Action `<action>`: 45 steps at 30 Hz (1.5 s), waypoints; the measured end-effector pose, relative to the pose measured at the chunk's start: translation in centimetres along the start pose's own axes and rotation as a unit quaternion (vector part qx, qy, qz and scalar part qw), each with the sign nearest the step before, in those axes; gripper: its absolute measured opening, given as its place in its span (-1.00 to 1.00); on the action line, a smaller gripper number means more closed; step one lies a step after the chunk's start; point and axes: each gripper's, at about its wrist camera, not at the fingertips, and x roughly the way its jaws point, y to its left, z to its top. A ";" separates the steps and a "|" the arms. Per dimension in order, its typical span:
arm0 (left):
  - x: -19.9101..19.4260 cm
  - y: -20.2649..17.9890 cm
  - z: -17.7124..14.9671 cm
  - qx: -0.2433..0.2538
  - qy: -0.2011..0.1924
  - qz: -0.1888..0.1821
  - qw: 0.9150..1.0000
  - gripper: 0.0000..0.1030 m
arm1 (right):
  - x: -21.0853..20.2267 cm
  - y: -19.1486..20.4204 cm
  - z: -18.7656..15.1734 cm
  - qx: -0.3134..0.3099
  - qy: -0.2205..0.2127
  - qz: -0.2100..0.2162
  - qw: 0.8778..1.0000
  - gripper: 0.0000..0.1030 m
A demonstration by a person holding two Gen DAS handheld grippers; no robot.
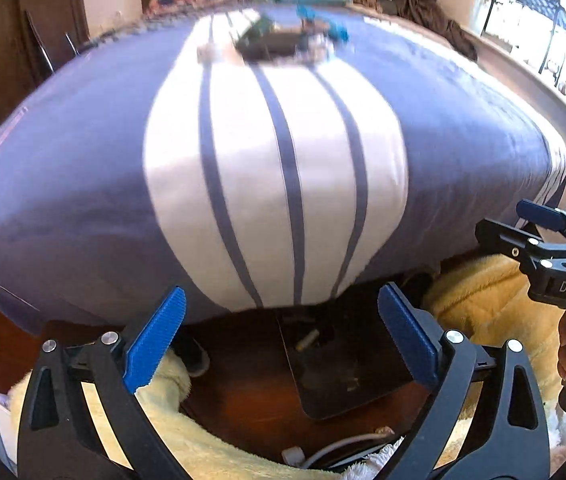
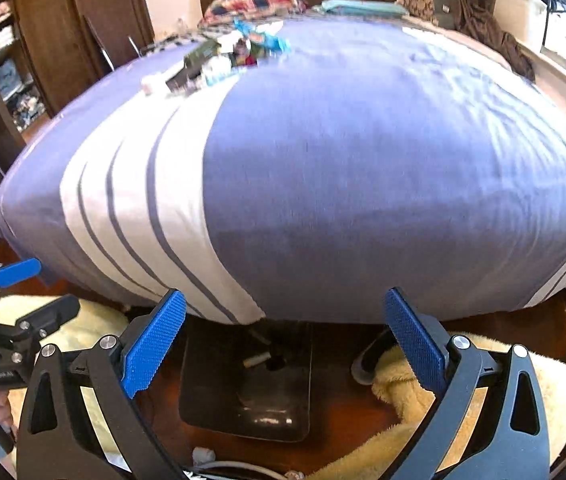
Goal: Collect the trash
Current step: 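Raise both tools back up toward the pile on the bed, then grasp the white tape roll with the left tool while the right tool grasps the white cord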
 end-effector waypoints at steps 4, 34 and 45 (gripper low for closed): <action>-2.5 0.5 0.6 -0.002 -0.039 0.010 0.999 0.79 | -1.4 0.3 0.5 0.000 -0.020 0.003 1.000 0.93; 4.9 7.9 14.8 -0.005 -0.080 0.097 0.992 0.78 | 5.6 4.0 14.8 -0.028 -0.083 0.040 0.995 0.57; 10.3 9.7 20.1 -0.020 -0.072 0.059 0.995 0.30 | 10.6 5.8 18.0 -0.030 -0.043 0.084 0.995 -0.28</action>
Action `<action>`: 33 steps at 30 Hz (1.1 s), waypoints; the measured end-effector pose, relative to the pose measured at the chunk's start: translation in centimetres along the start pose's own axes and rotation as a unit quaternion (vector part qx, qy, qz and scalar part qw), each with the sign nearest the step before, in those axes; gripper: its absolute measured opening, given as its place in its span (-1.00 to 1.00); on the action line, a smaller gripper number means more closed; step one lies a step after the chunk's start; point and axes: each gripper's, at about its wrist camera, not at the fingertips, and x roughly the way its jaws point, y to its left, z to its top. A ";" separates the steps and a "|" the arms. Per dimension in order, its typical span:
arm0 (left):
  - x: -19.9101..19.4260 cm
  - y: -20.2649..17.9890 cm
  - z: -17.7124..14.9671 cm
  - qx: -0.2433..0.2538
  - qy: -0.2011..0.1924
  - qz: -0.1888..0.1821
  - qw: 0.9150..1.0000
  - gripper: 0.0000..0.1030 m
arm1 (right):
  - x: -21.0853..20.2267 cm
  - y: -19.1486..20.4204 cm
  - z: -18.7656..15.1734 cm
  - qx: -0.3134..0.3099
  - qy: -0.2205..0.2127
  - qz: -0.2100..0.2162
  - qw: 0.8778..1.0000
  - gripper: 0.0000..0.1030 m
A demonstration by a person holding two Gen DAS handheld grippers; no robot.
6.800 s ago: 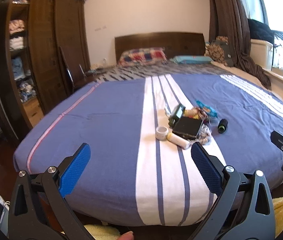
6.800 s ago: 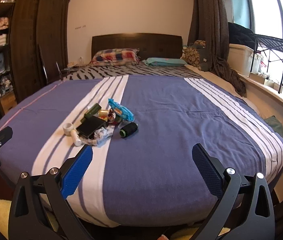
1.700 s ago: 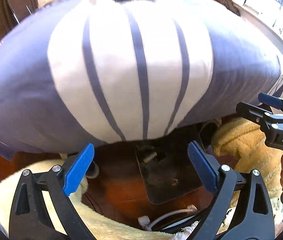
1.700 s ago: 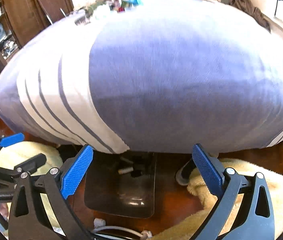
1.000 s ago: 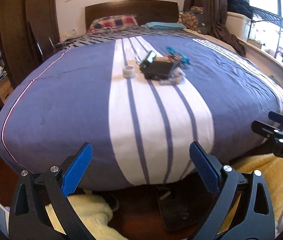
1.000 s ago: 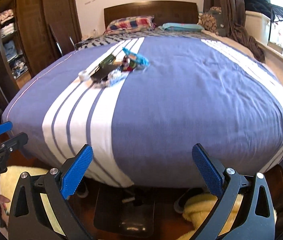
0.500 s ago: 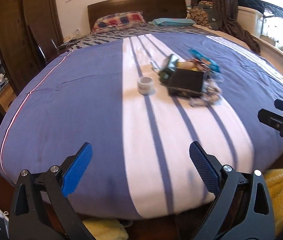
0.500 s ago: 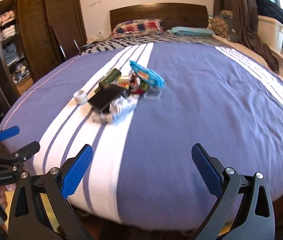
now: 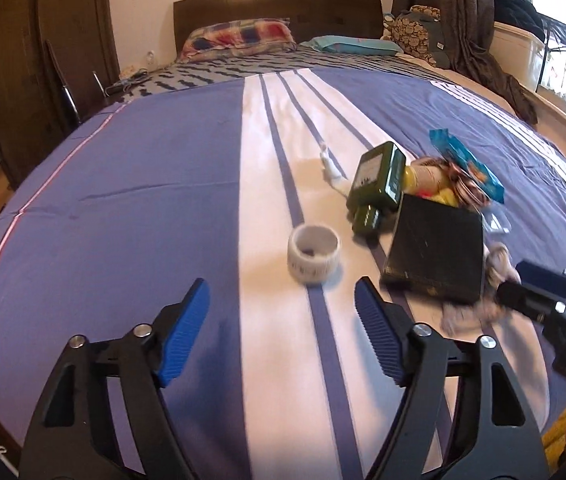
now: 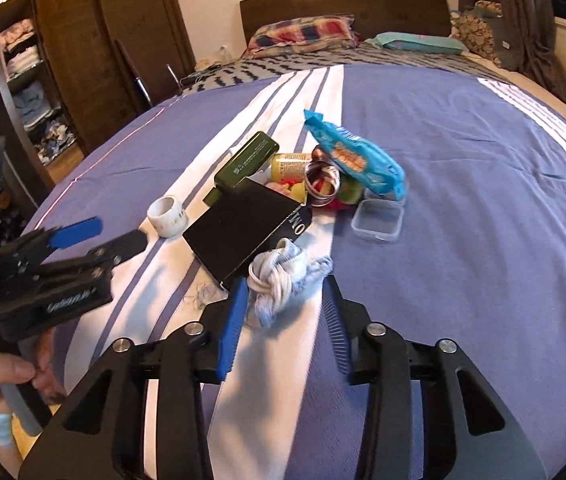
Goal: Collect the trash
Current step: 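Grasp the white tape roll with the left tool while the right tool grasps the white cord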
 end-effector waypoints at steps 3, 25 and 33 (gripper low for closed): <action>1.6 -0.2 1.1 0.004 0.006 -0.004 1.000 0.15 | 0.8 0.0 0.3 0.006 0.005 0.012 1.000 -0.33; -4.6 -2.6 1.7 0.018 -0.027 -0.035 0.999 -0.40 | -6.4 0.1 1.4 -0.013 -0.066 -0.035 0.997 -0.51; -13.6 -5.0 0.6 0.032 -0.085 -0.047 0.995 -0.40 | -13.8 0.8 0.7 -0.031 -0.118 -0.045 0.991 -0.51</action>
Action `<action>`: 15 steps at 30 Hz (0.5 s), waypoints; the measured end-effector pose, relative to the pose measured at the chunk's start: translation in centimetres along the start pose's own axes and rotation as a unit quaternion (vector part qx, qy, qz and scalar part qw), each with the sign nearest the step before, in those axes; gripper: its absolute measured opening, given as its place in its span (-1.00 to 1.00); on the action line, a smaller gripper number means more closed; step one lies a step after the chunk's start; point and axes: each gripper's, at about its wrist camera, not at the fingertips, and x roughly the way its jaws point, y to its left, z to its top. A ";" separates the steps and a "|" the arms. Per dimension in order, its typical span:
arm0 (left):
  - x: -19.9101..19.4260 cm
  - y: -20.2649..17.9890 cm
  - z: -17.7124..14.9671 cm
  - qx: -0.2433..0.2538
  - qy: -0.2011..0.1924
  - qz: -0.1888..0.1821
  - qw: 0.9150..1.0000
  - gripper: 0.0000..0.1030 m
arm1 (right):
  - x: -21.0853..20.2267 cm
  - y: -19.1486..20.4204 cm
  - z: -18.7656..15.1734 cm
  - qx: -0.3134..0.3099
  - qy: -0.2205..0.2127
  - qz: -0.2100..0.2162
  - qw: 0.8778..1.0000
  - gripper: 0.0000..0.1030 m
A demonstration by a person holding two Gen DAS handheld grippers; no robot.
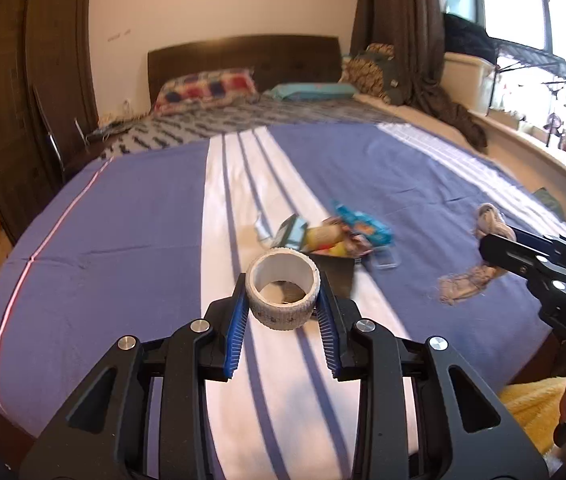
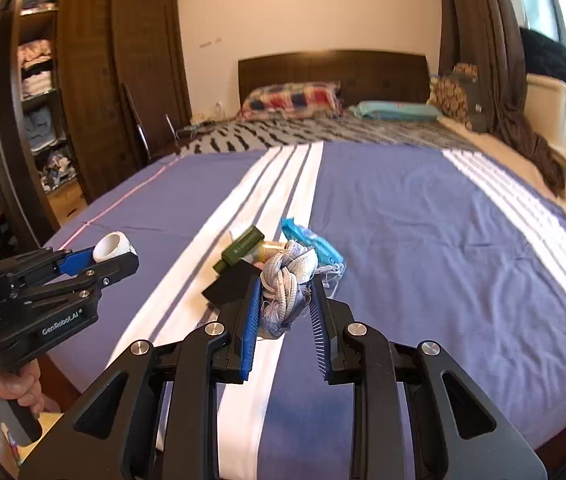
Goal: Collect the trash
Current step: 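Grasp the white tape roll with the left tool while the right tool grasps the white cord, then lower the tape roll and cord into the black bin and open both tools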
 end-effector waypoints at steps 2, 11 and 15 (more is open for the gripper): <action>-1.9 -0.8 -0.2 0.007 -0.011 -0.004 1.000 -0.40 | -2.3 0.4 -0.2 -0.006 -0.014 0.001 1.000 -0.51; -8.1 -3.7 -3.1 0.015 -0.037 -0.025 0.999 -0.40 | -8.5 0.9 -2.5 -0.025 -0.033 0.004 0.999 -0.51; -9.5 -4.5 -5.0 0.013 -0.033 -0.036 0.999 -0.40 | -9.8 0.7 -4.5 -0.027 -0.023 0.003 0.999 -0.51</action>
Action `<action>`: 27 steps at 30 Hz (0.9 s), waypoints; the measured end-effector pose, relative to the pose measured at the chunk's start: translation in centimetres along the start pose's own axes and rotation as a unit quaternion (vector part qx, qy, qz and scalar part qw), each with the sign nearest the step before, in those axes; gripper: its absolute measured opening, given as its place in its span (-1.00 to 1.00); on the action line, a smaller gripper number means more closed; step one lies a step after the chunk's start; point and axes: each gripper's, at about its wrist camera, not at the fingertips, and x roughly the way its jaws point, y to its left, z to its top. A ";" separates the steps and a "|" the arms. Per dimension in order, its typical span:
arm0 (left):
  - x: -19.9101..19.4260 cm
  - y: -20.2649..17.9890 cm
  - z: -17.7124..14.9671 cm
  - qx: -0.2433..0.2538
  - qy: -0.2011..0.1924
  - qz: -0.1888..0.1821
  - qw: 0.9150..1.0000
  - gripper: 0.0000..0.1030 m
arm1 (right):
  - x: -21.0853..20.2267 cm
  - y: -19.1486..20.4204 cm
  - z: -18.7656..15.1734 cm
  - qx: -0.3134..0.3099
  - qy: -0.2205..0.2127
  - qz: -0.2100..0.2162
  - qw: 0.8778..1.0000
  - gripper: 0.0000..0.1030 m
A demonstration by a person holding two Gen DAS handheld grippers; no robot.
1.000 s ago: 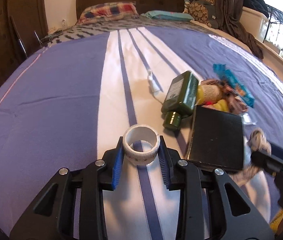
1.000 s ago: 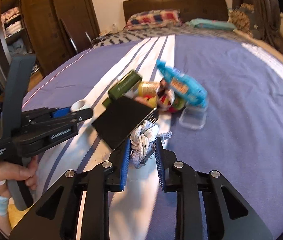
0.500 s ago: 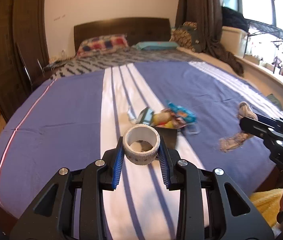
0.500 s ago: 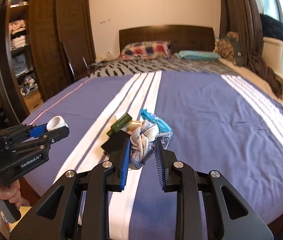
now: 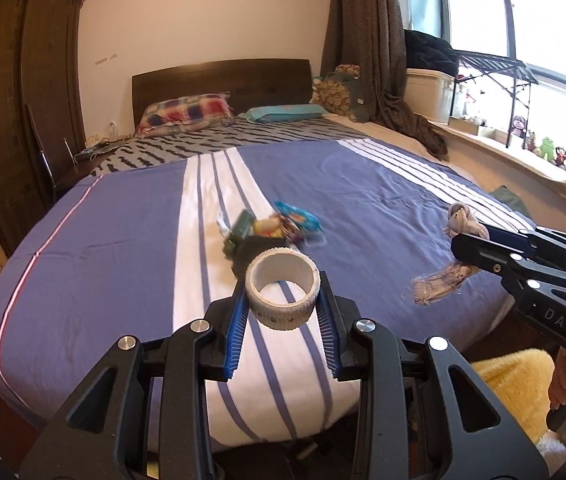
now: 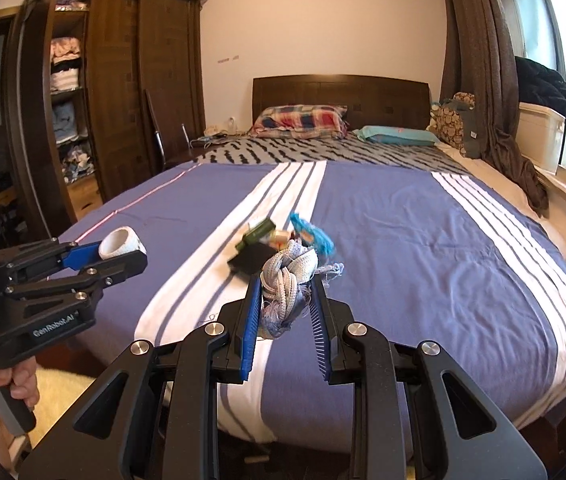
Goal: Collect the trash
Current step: 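Lower the tape roll and cord into the black bin and open both tools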
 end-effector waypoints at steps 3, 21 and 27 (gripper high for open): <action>-0.6 -0.9 -1.6 0.002 0.009 -0.006 1.000 -0.40 | -0.5 -0.4 -1.7 0.009 0.013 0.003 1.000 -0.51; 5.6 -1.4 -14.2 -0.037 0.163 -0.041 0.985 -0.40 | 6.4 -0.5 -14.2 0.032 0.186 0.015 0.982 -0.51; 9.2 -1.1 -18.3 -0.057 0.222 -0.052 0.972 -0.40 | 9.1 -0.4 -17.7 0.041 0.241 0.020 0.970 -0.51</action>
